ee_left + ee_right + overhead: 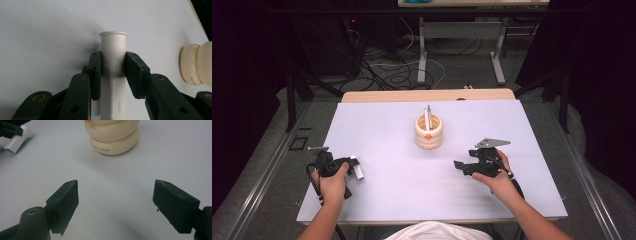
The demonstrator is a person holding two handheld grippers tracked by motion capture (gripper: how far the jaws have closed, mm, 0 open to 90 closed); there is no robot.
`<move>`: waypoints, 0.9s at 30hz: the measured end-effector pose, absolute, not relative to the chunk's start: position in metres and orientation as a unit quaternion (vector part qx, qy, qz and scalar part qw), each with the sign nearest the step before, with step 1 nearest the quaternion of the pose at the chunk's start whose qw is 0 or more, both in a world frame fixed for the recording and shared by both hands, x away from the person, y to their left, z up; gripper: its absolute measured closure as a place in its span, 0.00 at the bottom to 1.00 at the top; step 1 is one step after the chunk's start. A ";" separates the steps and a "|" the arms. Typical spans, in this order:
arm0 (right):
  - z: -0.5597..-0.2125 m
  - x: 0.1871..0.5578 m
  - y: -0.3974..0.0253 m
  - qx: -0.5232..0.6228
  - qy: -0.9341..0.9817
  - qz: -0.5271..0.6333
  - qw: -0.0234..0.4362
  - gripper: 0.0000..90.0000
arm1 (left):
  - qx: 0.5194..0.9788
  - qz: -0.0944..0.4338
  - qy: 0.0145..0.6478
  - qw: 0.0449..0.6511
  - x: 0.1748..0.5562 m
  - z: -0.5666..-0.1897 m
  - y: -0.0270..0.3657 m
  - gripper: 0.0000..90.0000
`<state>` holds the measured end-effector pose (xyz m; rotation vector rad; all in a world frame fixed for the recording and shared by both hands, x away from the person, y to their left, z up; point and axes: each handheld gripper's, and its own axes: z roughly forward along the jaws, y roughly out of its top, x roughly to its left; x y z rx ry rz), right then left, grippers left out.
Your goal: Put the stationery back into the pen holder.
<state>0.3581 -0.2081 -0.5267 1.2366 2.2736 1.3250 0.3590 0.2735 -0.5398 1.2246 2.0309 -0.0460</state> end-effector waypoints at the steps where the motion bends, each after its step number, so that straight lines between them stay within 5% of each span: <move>1: -0.527 0.358 -0.208 0.423 0.776 0.453 0.116 0.23 | 0.487 -0.019 0.789 0.375 0.359 -0.539 0.273 0.75; 27: -0.525 0.357 -0.205 0.410 0.775 0.467 0.120 0.26 | 0.589 0.059 0.692 0.413 0.348 -0.513 0.237 0.75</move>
